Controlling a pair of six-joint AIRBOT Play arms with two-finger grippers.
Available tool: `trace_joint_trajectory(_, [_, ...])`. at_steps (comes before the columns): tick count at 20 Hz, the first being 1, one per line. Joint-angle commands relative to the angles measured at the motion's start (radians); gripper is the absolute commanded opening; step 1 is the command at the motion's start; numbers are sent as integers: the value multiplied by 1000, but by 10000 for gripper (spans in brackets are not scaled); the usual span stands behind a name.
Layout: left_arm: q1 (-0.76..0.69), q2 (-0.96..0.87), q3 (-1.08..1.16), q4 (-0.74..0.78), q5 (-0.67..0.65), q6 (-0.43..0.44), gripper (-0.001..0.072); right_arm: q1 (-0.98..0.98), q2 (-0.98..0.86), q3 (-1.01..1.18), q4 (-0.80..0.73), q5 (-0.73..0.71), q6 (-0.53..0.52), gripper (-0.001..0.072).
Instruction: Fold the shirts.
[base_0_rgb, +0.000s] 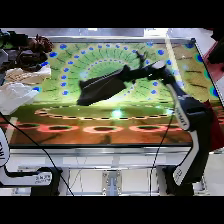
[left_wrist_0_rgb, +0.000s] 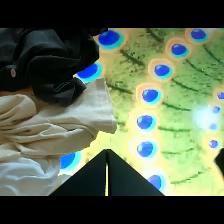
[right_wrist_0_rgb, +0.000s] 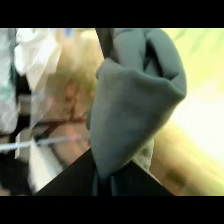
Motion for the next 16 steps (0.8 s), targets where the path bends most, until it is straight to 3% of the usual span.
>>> trace_joint_trajectory(1, [1, 0, 0, -17, -6, -2, 8, -212, 217, 19, -425, 101, 166, 31])
trace_joint_trajectory(5, [1, 0, 0, -87, -5, -2, 9, -488, 438, 18, -962, 400, 219, 31])
trace_joint_trajectory(8, [1, 0, 0, -172, -2, -2, 8, -665, 543, -47, -1217, 574, 164, 31])
trace_joint_trajectory(11, [1, 0, 0, -246, 2, -2, 8, -802, 606, -253, -1185, 589, 158, 32])
trace_joint_trajectory(16, [0, 0, 0, -324, -22, -2, 8, -823, 618, -696, -1278, 535, 144, 33])
